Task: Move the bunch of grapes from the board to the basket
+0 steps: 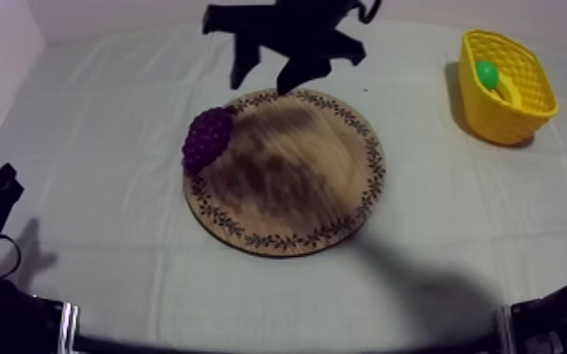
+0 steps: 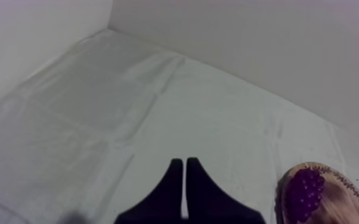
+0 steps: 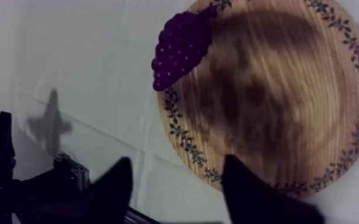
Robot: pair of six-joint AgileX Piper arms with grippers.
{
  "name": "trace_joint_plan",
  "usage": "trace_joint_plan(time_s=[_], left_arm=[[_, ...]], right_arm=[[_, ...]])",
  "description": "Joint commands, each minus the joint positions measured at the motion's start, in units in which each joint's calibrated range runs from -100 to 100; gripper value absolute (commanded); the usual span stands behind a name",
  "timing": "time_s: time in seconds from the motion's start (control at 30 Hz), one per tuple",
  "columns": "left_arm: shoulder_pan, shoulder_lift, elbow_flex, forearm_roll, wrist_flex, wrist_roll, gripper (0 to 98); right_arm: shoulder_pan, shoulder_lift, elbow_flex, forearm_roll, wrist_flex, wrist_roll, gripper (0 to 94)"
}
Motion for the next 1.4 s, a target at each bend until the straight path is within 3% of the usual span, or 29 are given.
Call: trace_joint_plan(time_s=[0.0, 0.17, 0.37, 0.9, 1.37], left_arm=[[-0.01, 0.03, 0.04, 0.01, 0.03, 0.01, 0.0], [-0.01, 0.03, 0.04, 0.01, 0.03, 0.01, 0.0], [-0.01, 0.03, 0.04, 0.01, 0.03, 0.01, 0.0], [-0.01, 0.03, 0.04, 0.01, 0.03, 0.01, 0.0], [-0.01, 0.03, 0.04, 0.01, 0.03, -0.02, 0.0]], right_arm=[[-0.46, 3.46, -2.3, 0.25, 0.62, -0.4, 64.0], [-1.26, 9.16, -8.04, 0.2, 2.54, -1.59, 77.5], [-1.38, 16.2, -15.02, 0.04, 4.22, -3.1, 83.0], [-1.62, 34.27, -31.34, 0.63, 5.74, -5.48, 85.9], [-1.28, 49.04, -61.55, 0.96, 16.04, -8.58, 85.9]])
